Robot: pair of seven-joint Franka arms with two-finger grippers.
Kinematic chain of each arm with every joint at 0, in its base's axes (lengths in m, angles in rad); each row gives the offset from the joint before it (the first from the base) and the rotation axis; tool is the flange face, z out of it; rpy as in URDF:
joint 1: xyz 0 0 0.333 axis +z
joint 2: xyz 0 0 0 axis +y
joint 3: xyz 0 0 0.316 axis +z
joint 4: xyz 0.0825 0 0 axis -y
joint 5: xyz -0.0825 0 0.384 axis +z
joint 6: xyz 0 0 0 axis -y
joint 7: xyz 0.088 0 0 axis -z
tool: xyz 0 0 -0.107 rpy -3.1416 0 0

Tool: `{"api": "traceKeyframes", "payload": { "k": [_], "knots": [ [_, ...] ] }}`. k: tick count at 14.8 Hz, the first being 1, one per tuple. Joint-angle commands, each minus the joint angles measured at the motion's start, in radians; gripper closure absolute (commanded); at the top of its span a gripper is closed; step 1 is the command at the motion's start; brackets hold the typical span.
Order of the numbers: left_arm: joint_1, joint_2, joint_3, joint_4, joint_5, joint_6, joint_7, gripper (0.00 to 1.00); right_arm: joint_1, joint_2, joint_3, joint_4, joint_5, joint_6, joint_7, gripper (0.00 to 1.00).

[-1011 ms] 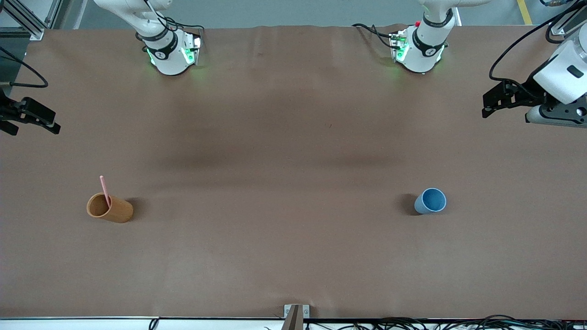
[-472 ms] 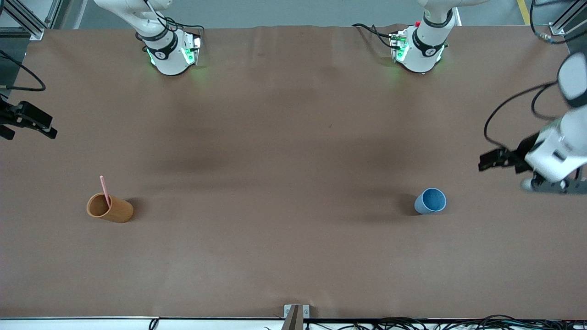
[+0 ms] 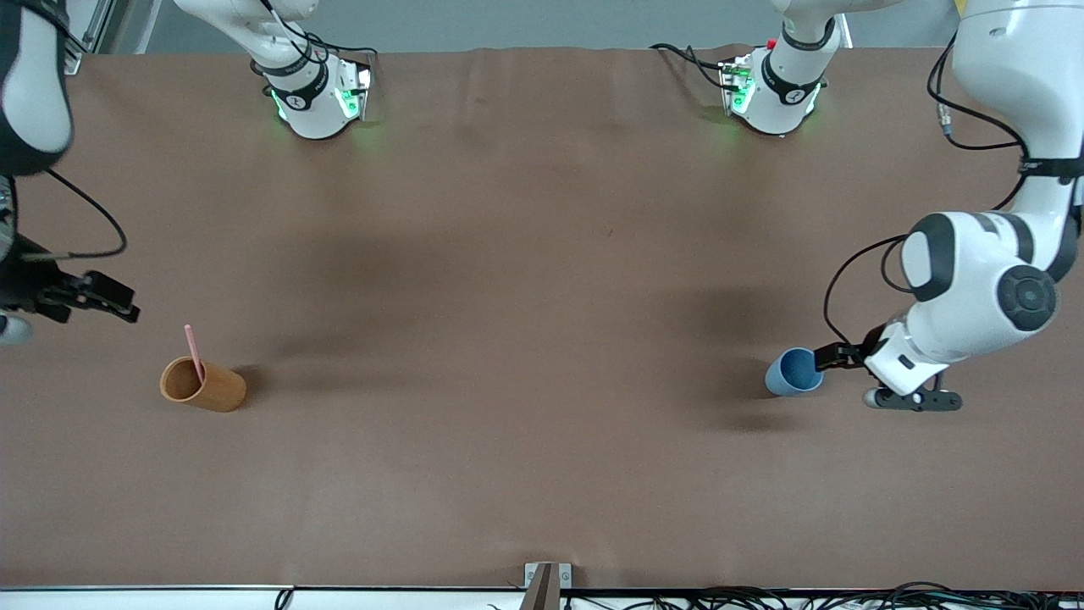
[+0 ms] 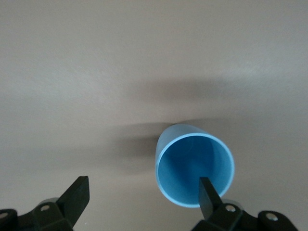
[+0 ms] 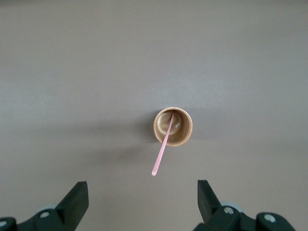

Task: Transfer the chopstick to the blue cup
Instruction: 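Grasp the pink chopstick with the right gripper while the left gripper grasps the cup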

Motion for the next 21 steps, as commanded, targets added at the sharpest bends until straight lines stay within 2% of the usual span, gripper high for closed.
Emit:
{"api": "traceKeyframes", "payload": {
  "k": [1, 2, 3, 4, 5, 6, 7, 8, 12, 14, 16, 18, 21],
  "knots": [
    [-0.013, 0.023, -0.001, -0.03, -0.015, 0.066, -0.021, 0.0, -0.031, -0.036, 0.009, -0.147, 0.0, 0.095, -0.013, 0.02],
    [-0.015, 0.026, -0.001, -0.036, -0.015, 0.071, -0.027, 0.0, -0.047, -0.036, 0.009, -0.199, 0.0, 0.147, -0.013, 0.03],
    [-0.017, 0.038, -0.001, -0.036, -0.013, 0.071, -0.027, 0.07, -0.058, -0.037, 0.009, -0.245, 0.0, 0.205, -0.013, 0.03],
    [-0.017, 0.049, 0.001, -0.036, -0.01, 0.073, -0.027, 0.23, -0.063, -0.037, 0.009, -0.285, 0.0, 0.257, -0.013, 0.04],
    [-0.017, 0.061, 0.001, -0.032, -0.01, 0.073, -0.027, 0.47, -0.072, -0.037, 0.009, -0.317, 0.0, 0.294, -0.008, 0.05],
    [-0.018, 0.064, 0.001, -0.03, -0.009, 0.076, -0.021, 0.78, -0.077, -0.037, 0.009, -0.346, 0.0, 0.32, -0.002, 0.07],
    [-0.018, 0.066, 0.001, -0.03, 0.0, 0.077, -0.007, 0.96, -0.077, -0.037, 0.007, -0.371, 0.0, 0.34, 0.001, 0.09],
    [-0.021, 0.066, -0.001, -0.03, 0.026, 0.077, -0.014, 1.0, -0.075, -0.039, 0.009, -0.393, 0.0, 0.363, 0.004, 0.1],
    [-0.043, 0.06, 0.001, -0.017, 0.057, 0.065, -0.021, 1.0, -0.046, -0.036, 0.01, -0.417, -0.005, 0.406, 0.11, 0.21],
    [-0.078, 0.049, 0.001, 0.023, 0.067, 0.031, -0.062, 1.0, -0.044, -0.031, 0.01, -0.419, -0.006, 0.416, 0.11, 0.28],
    [-0.115, 0.023, -0.006, 0.071, 0.065, -0.021, -0.14, 1.0, -0.044, -0.031, 0.01, -0.431, -0.006, 0.416, 0.112, 0.45],
    [-0.18, 0.018, -0.03, 0.144, 0.053, -0.099, -0.293, 1.0, -0.044, -0.031, 0.009, -0.431, -0.006, 0.417, 0.112, 0.57],
    [-0.335, 0.061, -0.044, 0.249, 0.05, -0.127, -0.593, 1.0, -0.044, -0.03, 0.01, -0.433, -0.006, 0.442, 0.112, 0.63]
  ]
}}
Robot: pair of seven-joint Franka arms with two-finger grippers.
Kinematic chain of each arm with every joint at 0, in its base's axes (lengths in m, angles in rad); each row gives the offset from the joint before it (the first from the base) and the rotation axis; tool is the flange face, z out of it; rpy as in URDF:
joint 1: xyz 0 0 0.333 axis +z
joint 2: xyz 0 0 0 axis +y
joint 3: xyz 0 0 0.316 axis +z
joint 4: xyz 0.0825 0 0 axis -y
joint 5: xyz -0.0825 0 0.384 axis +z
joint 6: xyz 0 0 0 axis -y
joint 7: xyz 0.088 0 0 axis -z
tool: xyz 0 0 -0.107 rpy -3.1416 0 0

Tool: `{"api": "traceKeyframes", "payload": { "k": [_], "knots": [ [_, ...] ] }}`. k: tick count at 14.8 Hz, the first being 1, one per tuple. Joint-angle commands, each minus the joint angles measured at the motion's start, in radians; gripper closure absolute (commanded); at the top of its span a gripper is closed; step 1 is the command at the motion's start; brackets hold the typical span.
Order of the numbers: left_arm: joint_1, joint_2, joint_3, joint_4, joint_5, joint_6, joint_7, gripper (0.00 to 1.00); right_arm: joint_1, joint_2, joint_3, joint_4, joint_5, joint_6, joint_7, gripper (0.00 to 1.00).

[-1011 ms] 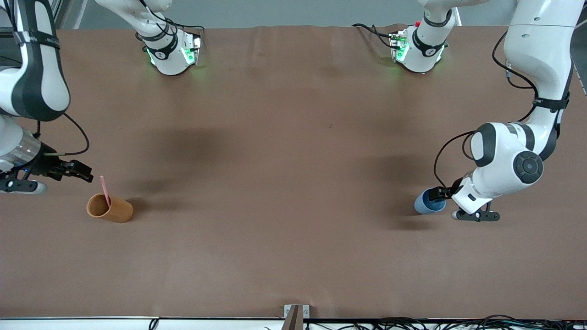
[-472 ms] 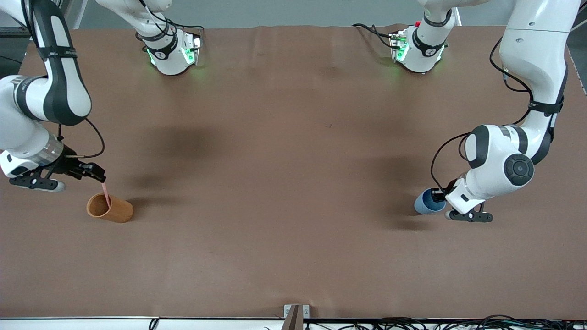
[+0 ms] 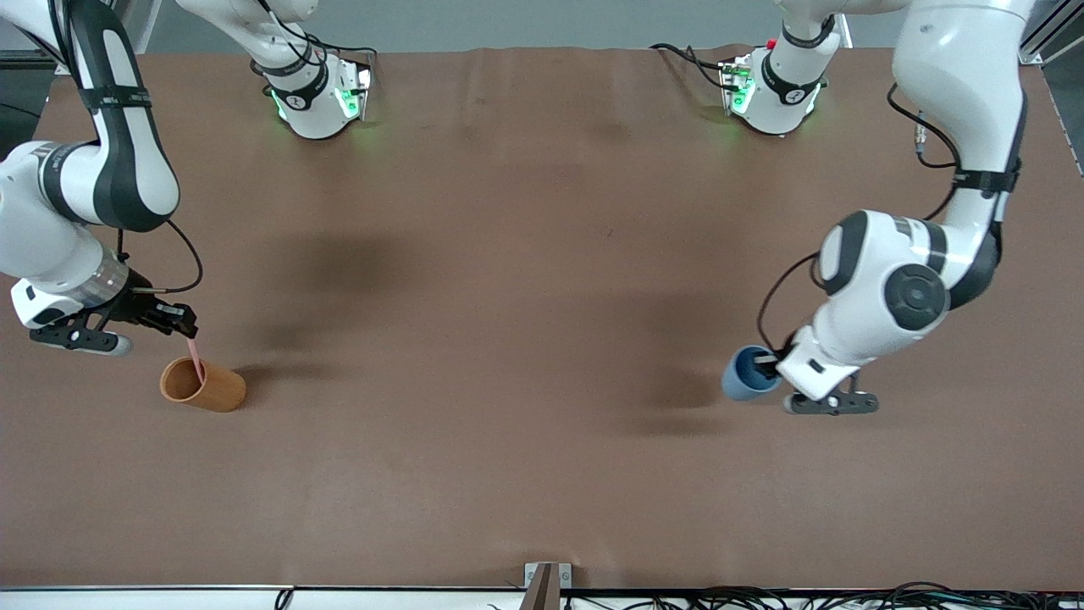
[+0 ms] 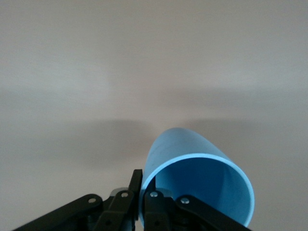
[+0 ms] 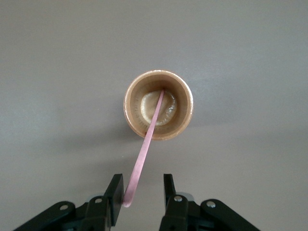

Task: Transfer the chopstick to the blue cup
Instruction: 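Slide the blue cup with the left gripper toward the table middle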

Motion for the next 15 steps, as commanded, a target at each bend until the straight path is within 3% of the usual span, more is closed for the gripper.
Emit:
{"api": "traceKeyframes", "payload": {
  "k": [1, 4, 8, 15],
  "knots": [
    [-0.142, 0.061, 0.0, 0.102, -0.001, -0.029, -0.252, 1.0, 0.0, -0.032, 0.002, -0.037, -0.006, 0.042, 0.018, 0.64],
    [-0.294, 0.145, 0.003, 0.183, -0.007, -0.024, -0.448, 1.0, 0.0, -0.023, 0.002, -0.036, -0.008, 0.068, 0.017, 0.67],
    [-0.402, 0.221, 0.003, 0.234, -0.005, -0.017, -0.548, 1.0, 0.0, -0.024, 0.002, -0.043, -0.009, 0.055, 0.018, 0.67],
    [-0.427, 0.274, 0.004, 0.231, -0.001, 0.031, -0.557, 0.97, 0.012, -0.024, 0.002, -0.054, -0.011, 0.052, 0.083, 0.75]
  ]
}}
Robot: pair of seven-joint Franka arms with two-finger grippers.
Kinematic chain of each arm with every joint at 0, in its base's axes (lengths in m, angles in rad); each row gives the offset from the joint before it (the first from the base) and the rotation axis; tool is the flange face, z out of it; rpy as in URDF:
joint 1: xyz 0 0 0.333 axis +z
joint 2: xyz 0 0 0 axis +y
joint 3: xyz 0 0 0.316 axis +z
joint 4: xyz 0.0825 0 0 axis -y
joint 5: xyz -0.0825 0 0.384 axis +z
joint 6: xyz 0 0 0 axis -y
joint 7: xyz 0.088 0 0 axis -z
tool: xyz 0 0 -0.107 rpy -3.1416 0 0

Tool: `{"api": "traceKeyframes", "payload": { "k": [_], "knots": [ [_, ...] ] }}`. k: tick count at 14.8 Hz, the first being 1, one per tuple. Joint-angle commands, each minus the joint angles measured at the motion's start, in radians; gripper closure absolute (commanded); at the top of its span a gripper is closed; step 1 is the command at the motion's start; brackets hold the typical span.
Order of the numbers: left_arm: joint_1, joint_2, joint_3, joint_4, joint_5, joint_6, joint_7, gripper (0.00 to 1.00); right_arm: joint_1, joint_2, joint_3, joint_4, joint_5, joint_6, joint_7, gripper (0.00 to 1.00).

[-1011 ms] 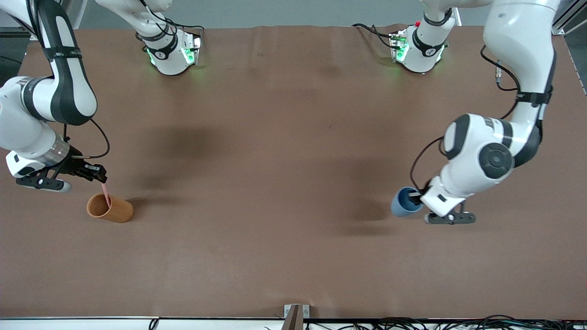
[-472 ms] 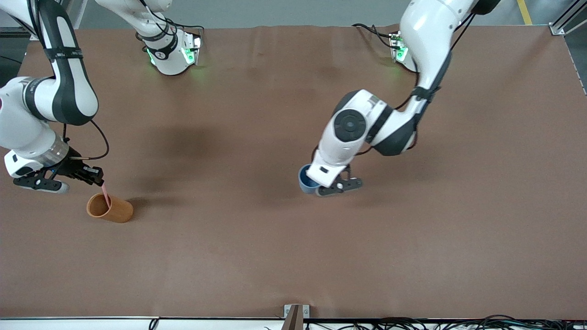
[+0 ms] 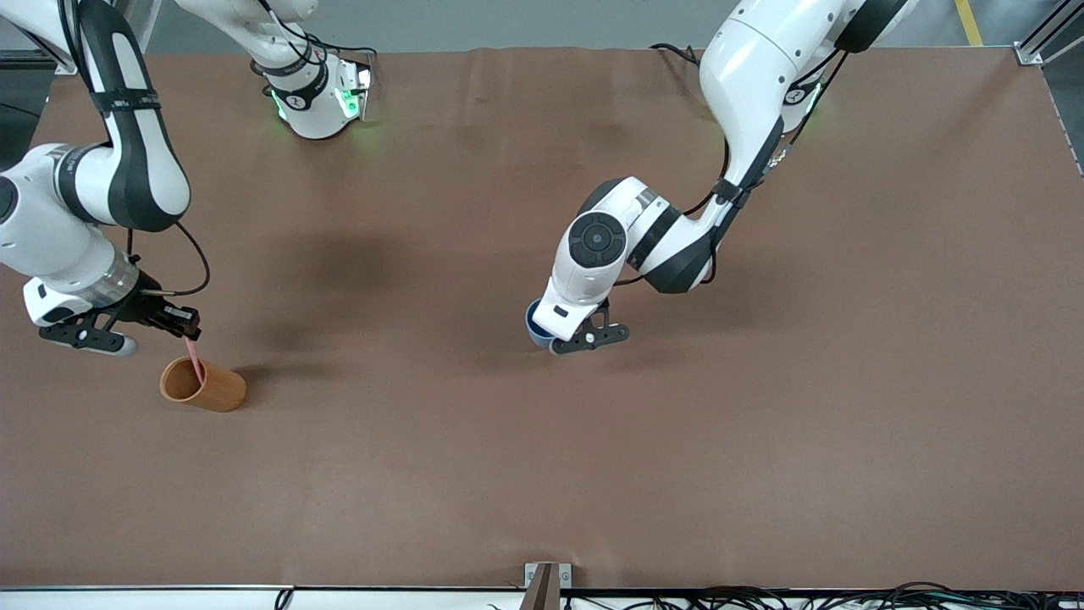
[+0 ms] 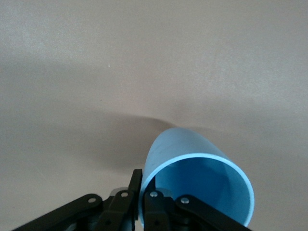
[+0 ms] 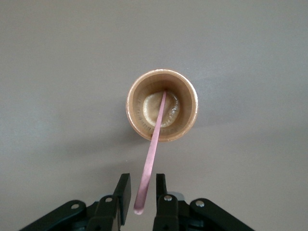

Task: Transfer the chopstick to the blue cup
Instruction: 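Slide the blue cup with the left gripper toward the table middle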

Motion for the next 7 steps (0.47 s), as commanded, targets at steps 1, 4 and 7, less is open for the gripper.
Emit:
{"api": "traceKeyframes", "payload": {
  "k": [1, 4, 7],
  "knots": [
    [-0.008, 0.026, 0.005, 0.026, 0.004, 0.018, -0.008, 0.96, 0.003, -0.024, -0.001, -0.023, -0.012, 0.009, 0.025, 0.78],
    [-0.015, 0.033, 0.006, 0.026, 0.007, 0.021, -0.006, 0.76, -0.002, -0.024, -0.001, -0.022, -0.012, 0.009, 0.025, 0.88],
    [0.001, 0.007, 0.006, 0.027, 0.008, 0.019, 0.005, 0.2, -0.005, -0.026, -0.002, -0.017, -0.012, -0.005, 0.019, 0.96]
  ]
}}
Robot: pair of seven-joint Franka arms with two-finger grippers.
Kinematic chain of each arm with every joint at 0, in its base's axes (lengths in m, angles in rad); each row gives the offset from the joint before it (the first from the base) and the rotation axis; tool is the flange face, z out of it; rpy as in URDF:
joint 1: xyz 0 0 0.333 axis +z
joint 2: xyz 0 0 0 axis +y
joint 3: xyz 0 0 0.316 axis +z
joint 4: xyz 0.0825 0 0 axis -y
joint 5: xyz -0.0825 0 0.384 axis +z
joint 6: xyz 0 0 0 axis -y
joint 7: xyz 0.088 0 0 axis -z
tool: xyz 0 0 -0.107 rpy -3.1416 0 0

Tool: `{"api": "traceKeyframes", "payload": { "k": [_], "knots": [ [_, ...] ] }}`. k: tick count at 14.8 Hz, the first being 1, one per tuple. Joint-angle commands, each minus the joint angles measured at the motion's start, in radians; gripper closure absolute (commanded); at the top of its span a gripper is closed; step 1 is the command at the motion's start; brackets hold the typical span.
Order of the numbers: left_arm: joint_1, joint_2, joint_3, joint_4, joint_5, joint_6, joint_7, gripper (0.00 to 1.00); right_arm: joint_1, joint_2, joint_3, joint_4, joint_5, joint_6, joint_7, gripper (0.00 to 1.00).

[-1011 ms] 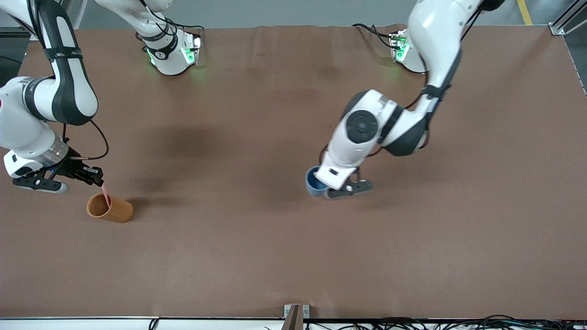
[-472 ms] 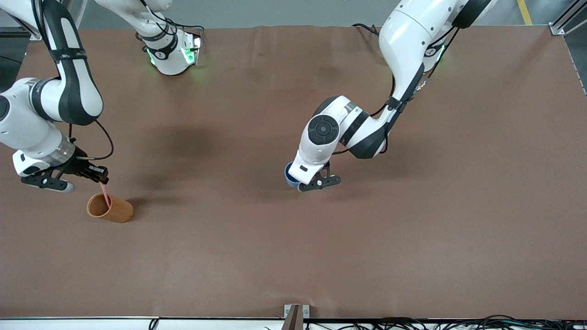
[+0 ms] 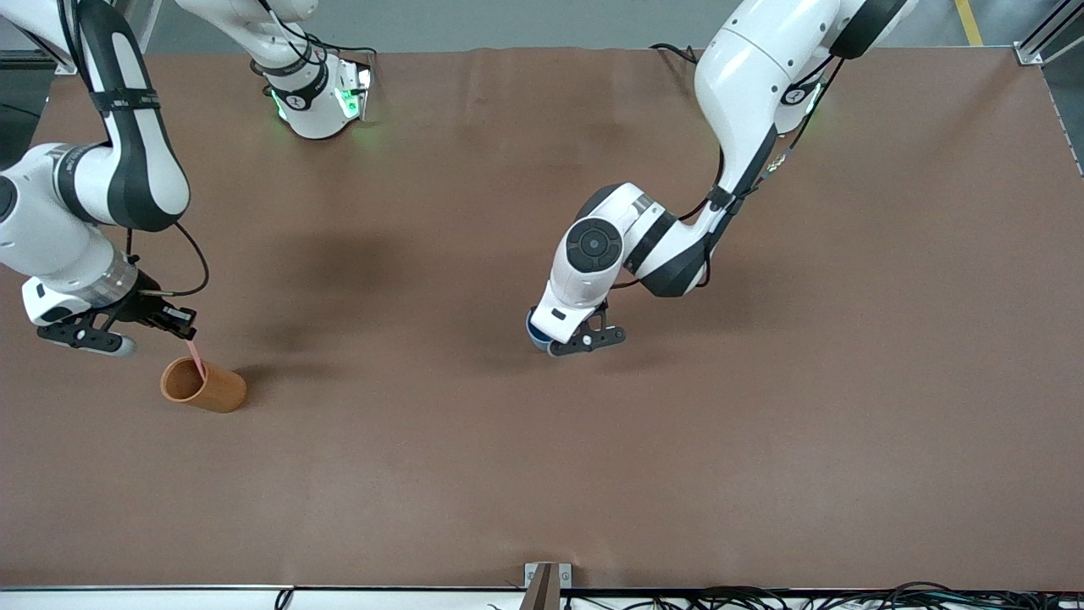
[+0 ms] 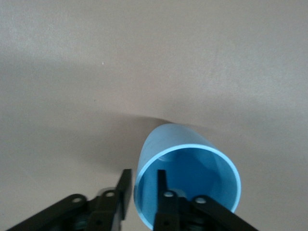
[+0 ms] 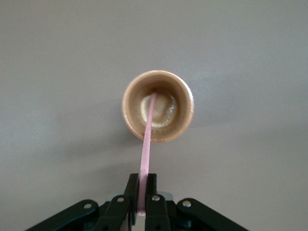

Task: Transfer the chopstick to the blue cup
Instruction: 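Slide the blue cup with the left gripper toward the table middle, then lift the chopstick out of the tan cup while the left gripper withdraws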

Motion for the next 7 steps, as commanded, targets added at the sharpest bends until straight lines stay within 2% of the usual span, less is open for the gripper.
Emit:
{"api": "traceKeyframes", "payload": {
  "k": [1, 2, 5, 7],
  "knots": [
    [0.01, -0.032, 0.01, 0.021, 0.008, -0.014, 0.004, 0.09, -0.008, -0.024, 0.002, 0.002, -0.01, -0.033, 0.012, 0.96],
    [0.026, -0.073, 0.016, 0.016, 0.01, -0.038, 0.002, 0.0, -0.01, -0.024, 0.002, 0.034, -0.012, -0.078, 0.012, 0.97],
    [0.111, -0.195, 0.015, 0.007, 0.086, -0.164, 0.05, 0.0, -0.014, -0.022, 0.002, 0.158, -0.031, -0.257, 0.013, 0.96],
    [0.194, -0.273, 0.004, -0.012, 0.082, -0.224, 0.169, 0.0, -0.013, -0.022, 0.003, 0.252, -0.039, -0.395, 0.018, 0.96]
  ]
}}
